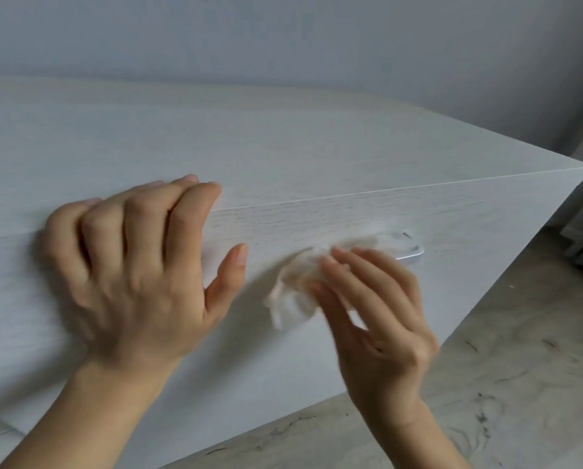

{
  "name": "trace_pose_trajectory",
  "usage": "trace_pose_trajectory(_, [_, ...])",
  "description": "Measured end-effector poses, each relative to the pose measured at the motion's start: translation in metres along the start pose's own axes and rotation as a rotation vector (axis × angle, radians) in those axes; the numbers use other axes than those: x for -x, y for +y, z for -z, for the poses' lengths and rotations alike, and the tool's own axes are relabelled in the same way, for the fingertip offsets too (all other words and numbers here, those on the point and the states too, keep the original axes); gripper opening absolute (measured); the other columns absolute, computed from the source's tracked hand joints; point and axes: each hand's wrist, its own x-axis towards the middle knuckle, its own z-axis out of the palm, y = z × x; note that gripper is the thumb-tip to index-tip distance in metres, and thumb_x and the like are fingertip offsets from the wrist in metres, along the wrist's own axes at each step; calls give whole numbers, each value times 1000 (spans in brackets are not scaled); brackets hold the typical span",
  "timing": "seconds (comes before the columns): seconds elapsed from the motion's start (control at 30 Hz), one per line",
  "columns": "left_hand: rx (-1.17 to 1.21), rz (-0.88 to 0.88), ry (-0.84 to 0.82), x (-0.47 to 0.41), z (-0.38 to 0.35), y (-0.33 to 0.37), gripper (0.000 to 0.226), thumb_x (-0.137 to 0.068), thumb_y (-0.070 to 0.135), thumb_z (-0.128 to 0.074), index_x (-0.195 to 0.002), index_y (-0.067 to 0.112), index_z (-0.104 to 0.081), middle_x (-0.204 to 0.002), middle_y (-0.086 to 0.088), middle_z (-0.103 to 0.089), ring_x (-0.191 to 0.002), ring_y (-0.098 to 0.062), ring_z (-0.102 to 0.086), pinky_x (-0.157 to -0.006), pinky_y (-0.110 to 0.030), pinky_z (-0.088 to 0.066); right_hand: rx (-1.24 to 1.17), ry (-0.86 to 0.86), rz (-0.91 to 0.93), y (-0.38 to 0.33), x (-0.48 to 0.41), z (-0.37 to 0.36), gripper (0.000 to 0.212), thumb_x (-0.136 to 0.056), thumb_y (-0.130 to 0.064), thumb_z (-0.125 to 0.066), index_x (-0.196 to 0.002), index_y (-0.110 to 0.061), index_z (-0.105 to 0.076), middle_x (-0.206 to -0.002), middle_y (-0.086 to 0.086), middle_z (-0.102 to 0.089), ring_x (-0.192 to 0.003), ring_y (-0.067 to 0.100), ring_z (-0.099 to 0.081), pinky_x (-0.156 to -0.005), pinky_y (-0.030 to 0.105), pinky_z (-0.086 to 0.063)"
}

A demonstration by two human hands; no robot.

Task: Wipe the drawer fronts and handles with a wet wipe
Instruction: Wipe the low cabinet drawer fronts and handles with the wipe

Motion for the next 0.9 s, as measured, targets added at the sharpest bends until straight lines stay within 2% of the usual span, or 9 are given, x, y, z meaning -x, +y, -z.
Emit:
trace_pose_trajectory(0.13, [36, -25, -7, 1, 1, -3, 45, -103, 42, -33, -128, 9, -52, -125, -10, -48, -98, -46, -64, -81, -67, -48, -37, -28, 25, 3, -4, -1, 12, -84, -7, -74, -96, -5, -72, -97, 3, -71, -91, 19, -66, -82, 32, -54])
trace_pose_trajectory(0.23, [22, -18, -1, 0, 2, 0, 46, -103, 42, -32, -126, 8, -54, -124, -10, -49, -98, -39, -58, -81, -65, -48, -10, 7, -19, 16, -5, 18, 14, -83, -8, -74, -96, -4, -69, -98, 4, -69, -93, 16, -66, -87, 25, -52])
trace_pose_trajectory(0.3, [9, 1, 8, -1, 1, 1, 45, -103, 42, -33, -126, 9, -53, -124, -9, -50, -97, -38, -56, -82, -65, -48, -1, 8, -29, 16, -6, 20, 11, -85, -9, -73, -94, -4, -70, -98, 4, -69, -94, 16, -66, -88, 25, -51])
trace_pose_trajectory(0.43, [70, 5, -12, 2, 0, -2, 43, -103, 41, -35, -128, 10, -50, -124, -10, -46, -97, -49, -63, -80, -68, -48, 10, -51, -26, -4, -5, -4, 20, -89, -29, -70, -97, -10, -73, -91, 3, -70, -89, 20, -61, -81, 33, -49])
trace_pose_trajectory(0.5, [100, 19, -24, 2, 1, -2, 43, -103, 41, -35, -129, 10, -49, -125, -11, -44, -98, -51, -62, -80, -68, -48, 71, -53, -42, -8, -5, -12, 21, -88, -34, -69, -93, -15, -76, -86, 1, -67, -85, 21, -58, -80, 31, -44])
trace_pose_trajectory(0.6, [134, 32, -34, 2, 1, -2, 42, -103, 41, -35, -130, 11, -47, -126, -11, -43, -102, -51, -60, -82, -69, -47, 118, -45, 34, 0, -5, -9, 7, -88, -17, -73, -91, -12, -78, -84, 0, -66, -82, 18, -57, -75, 30, -44])
trace_pose_trajectory(0.67, [162, 29, -36, 1, 0, -2, 42, -103, 40, -36, -131, 11, -47, -127, -12, -43, -104, -52, -59, -83, -69, -47, 74, -52, 116, 8, -5, 1, 12, -83, -7, -76, -95, -9, -76, -88, 3, -71, -85, 18, -62, -72, 34, -50])
trace_pose_trajectory(0.77, [170, 22, -33, 2, -1, -3, 43, -103, 40, -35, -131, 9, -47, -127, -13, -43, -104, -52, -59, -84, -70, -46, 16, -94, 193, 16, -7, 15, 18, -79, -1, -78, -96, -6, -73, -99, 4, -71, -94, 18, -66, -82, 33, -54])
trace_pose_trajectory(0.9, [187, 26, -38, 1, -2, -2, 43, -103, 41, -35, -131, 10, -46, -127, -13, -42, -104, -52, -59, -85, -70, -46, 9, -60, 62, 29, -10, 31, 19, -79, 0, -75, -96, -5, -70, -100, 4, -69, -93, 16, -66, -86, 27, -52])
